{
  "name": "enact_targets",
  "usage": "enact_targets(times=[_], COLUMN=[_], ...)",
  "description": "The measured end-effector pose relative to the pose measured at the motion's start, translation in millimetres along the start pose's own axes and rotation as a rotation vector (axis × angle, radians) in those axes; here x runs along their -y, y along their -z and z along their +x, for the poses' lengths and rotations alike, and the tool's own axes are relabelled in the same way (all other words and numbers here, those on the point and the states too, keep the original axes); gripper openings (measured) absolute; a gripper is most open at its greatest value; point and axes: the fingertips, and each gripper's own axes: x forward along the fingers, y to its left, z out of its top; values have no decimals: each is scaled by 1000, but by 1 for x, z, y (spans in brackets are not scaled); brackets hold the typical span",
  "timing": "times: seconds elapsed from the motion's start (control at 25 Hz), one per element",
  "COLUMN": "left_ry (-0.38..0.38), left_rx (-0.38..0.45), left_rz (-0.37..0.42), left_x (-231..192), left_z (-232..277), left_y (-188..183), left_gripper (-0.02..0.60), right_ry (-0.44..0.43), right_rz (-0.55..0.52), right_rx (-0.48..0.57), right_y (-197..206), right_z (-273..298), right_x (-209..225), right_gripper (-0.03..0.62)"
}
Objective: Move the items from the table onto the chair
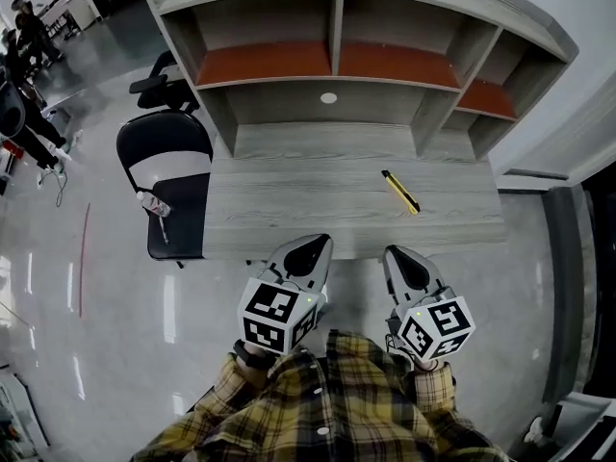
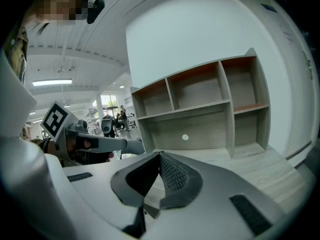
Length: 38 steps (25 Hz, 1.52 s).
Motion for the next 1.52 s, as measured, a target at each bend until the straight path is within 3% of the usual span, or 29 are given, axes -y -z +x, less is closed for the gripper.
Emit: enact_targets(times=[0.32,0.48,0.68,1.2,1.52], left_ry=[105,171,195,122,97], left_rx=[-72,-122,-153,-100,-98], left_rz=[24,3,-5,10,5], left_x=[-59,-64,-66,-56,-50], left_z=[15,32,63,150,173], left_y=[-6,2,3,-48,-57], left_gripper=[5,5,5,5,5], right_ry=[145,221,253,114,63], right_rz=[62,92,114,55,50], right_rx=[-28,-59,-78,-86,-140], right_y=[1,6,7,-33,-20], right_z=[52,53,64,113,116], right_x=[3,16,49,142,176], right_gripper=[18,18,18,18,18])
